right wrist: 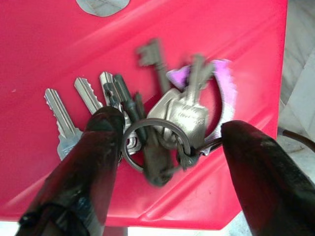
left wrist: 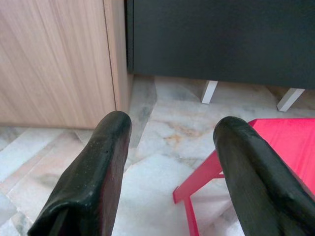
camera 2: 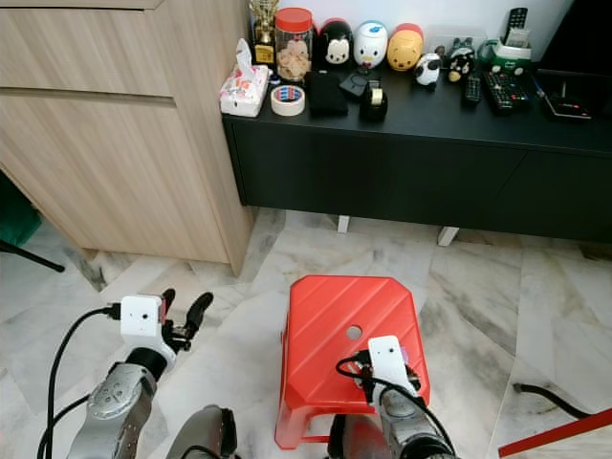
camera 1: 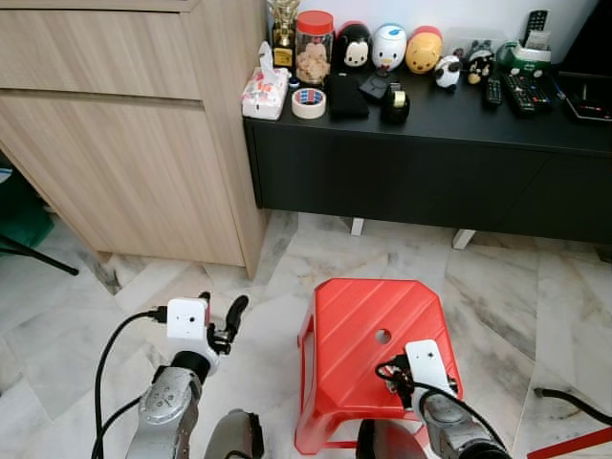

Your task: Hang keys on a hook

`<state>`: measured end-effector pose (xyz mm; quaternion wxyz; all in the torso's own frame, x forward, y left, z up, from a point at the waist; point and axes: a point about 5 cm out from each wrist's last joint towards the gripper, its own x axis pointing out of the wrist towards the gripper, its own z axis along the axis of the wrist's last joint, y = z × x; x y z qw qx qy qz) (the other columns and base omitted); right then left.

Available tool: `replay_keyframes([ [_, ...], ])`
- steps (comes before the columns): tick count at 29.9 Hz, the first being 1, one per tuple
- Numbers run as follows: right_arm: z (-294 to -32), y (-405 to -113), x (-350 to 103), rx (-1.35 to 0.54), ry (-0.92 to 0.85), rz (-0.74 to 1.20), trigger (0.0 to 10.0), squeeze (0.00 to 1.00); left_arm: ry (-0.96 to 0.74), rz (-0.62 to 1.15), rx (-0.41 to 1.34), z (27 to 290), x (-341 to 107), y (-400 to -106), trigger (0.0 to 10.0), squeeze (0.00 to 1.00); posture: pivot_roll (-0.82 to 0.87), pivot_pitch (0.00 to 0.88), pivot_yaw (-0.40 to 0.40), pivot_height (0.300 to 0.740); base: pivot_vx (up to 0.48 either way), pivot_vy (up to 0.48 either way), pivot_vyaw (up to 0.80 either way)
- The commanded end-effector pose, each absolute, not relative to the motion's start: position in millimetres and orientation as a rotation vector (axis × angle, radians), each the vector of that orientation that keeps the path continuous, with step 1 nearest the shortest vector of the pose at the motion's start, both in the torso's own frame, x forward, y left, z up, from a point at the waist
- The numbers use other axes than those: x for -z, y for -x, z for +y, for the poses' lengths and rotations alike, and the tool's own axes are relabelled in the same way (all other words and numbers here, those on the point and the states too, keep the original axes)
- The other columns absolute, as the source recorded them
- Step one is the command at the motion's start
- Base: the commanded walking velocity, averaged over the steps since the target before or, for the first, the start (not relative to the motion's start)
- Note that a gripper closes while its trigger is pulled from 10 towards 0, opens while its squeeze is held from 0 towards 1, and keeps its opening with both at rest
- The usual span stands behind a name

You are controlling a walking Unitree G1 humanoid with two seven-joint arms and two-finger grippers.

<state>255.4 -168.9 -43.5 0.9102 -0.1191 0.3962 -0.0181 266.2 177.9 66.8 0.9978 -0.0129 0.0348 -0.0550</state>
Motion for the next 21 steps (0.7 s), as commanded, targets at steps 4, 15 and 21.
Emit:
replay_keyframes([
  [4,-169.1,-244.7,51.5,0.040,0.231,0.867,0.3,0.00,0.018,0.083,0.111,177.5,-65.5,-263.2,10.0,0.00,0.06,0.167,-0.046,0.646,0.000,0.000,0.00],
  [15,-168.3,-245.9,50.8,0.039,0.223,0.863,1.2,0.00,0.011,0.090,0.105,177.6,-65.0,-265.9,10.0,0.00,0.07,0.157,-0.048,0.646,0.000,0.000,0.00],
  [21,-168.5,-247.2,49.8,0.048,0.218,0.854,1.1,0.00,0.007,0.089,0.102,178.3,-65.3,-268.7,10.0,0.00,0.07,0.146,-0.048,0.646,0.000,0.000,0.00],
])
